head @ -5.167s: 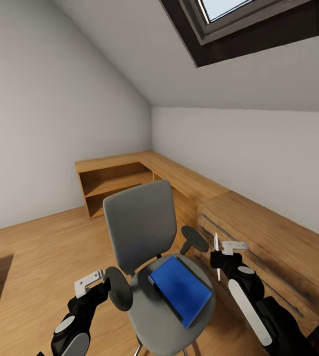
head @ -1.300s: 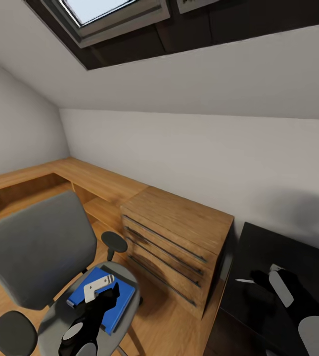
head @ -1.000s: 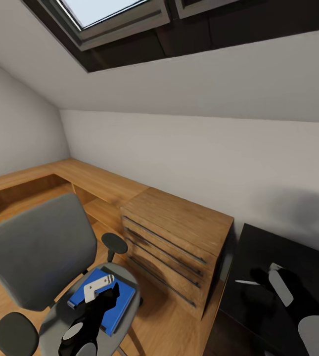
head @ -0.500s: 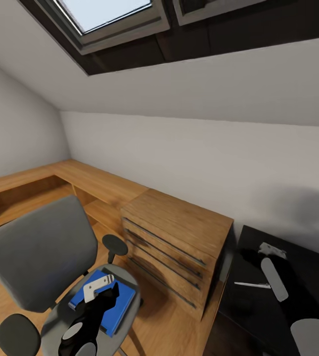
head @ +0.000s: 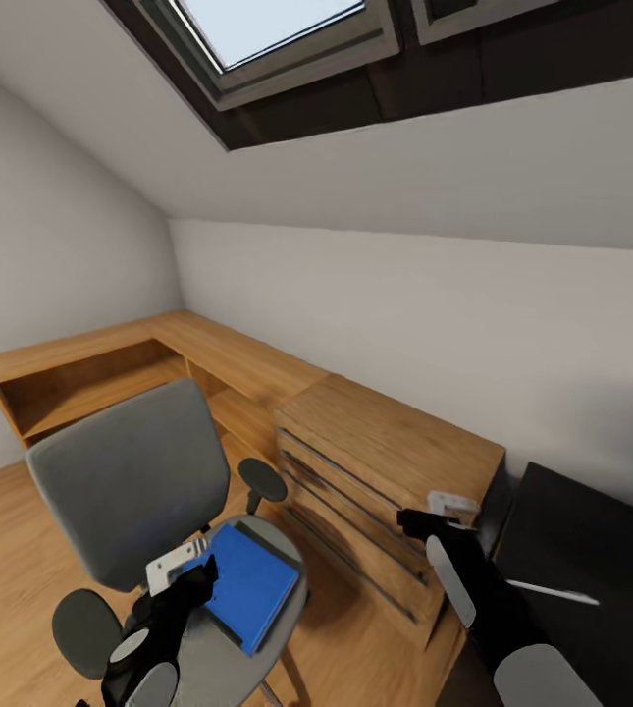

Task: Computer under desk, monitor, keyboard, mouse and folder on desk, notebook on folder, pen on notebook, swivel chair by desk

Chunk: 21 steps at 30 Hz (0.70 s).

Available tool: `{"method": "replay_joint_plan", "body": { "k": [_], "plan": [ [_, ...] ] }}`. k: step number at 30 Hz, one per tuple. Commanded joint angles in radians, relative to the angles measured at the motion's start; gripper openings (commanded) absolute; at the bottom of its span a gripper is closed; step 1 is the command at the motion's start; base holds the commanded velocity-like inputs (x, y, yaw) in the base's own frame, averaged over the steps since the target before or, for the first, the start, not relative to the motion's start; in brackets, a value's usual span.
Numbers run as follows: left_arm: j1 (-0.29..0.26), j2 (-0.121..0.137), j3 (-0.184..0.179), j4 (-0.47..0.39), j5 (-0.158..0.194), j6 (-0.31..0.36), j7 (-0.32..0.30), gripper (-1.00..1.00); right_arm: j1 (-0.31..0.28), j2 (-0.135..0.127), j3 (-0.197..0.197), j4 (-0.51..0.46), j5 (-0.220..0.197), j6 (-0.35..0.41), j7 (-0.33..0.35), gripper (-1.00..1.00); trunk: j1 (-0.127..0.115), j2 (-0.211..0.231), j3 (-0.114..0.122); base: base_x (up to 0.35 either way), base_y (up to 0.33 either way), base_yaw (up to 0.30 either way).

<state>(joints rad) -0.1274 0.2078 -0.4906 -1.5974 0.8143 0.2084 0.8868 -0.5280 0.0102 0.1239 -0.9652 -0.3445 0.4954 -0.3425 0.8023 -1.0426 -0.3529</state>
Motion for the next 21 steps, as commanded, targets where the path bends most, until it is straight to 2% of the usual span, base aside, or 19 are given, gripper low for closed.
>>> {"method": "replay_joint_plan", "body": {
  "k": [1,4,17,21],
  "plan": [
    [-0.001,0.001,0.009,0.000,0.003,0.005,0.006,1.00,-0.001,0.003,0.021,0.003,-0.002,-0.008,-0.010,1.00,0.000,-0.001,-0.002,0.000,0.000,0.277],
    [-0.001,0.001,0.021,0.002,0.004,0.005,0.006,1.00,-0.001,0.007,0.047,0.008,0.006,-0.020,-0.010,1.00,0.000,-0.001,-0.003,0.000,0.000,0.277],
    [-0.001,-0.002,0.026,0.005,0.004,0.005,0.006,1.00,-0.001,0.028,0.063,0.025,0.011,-0.026,-0.010,1.00,0.000,-0.001,-0.009,0.000,0.000,0.277],
    [-0.001,-0.003,0.026,0.005,0.005,0.005,0.006,1.00,-0.001,0.029,0.091,0.032,0.011,-0.027,-0.010,1.00,0.000,-0.001,-0.011,0.000,0.000,0.277]
  ]
}}
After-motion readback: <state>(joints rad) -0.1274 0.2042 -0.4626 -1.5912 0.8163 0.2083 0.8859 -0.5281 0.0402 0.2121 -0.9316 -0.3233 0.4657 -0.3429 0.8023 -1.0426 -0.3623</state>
